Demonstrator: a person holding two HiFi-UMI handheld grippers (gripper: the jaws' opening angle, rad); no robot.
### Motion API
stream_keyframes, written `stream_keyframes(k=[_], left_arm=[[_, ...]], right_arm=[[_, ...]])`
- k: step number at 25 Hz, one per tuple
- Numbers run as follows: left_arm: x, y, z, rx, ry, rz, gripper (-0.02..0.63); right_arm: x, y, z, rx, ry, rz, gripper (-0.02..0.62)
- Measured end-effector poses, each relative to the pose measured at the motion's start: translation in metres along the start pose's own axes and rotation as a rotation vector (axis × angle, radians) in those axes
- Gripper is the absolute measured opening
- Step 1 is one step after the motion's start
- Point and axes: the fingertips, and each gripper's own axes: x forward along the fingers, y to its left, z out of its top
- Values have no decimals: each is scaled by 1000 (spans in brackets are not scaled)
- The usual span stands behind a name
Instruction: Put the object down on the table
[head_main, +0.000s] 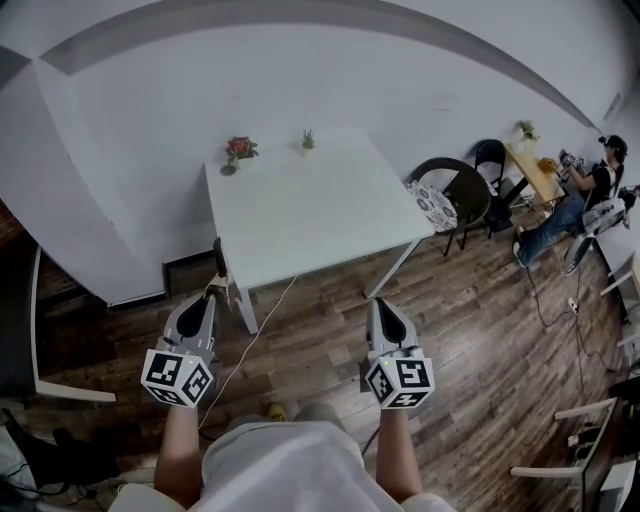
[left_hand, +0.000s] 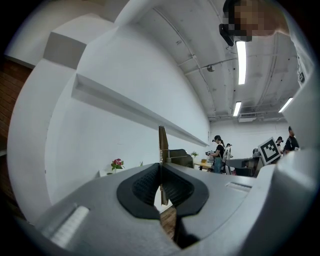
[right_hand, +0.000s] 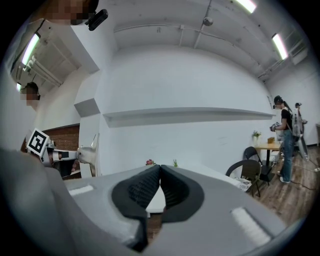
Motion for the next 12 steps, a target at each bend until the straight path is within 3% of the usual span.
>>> stream_keyframes(k=[12], left_arm=[[44,19,-5,0,13,-9,12]], right_arm=[[43,-13,-7,9,8,-3,3]])
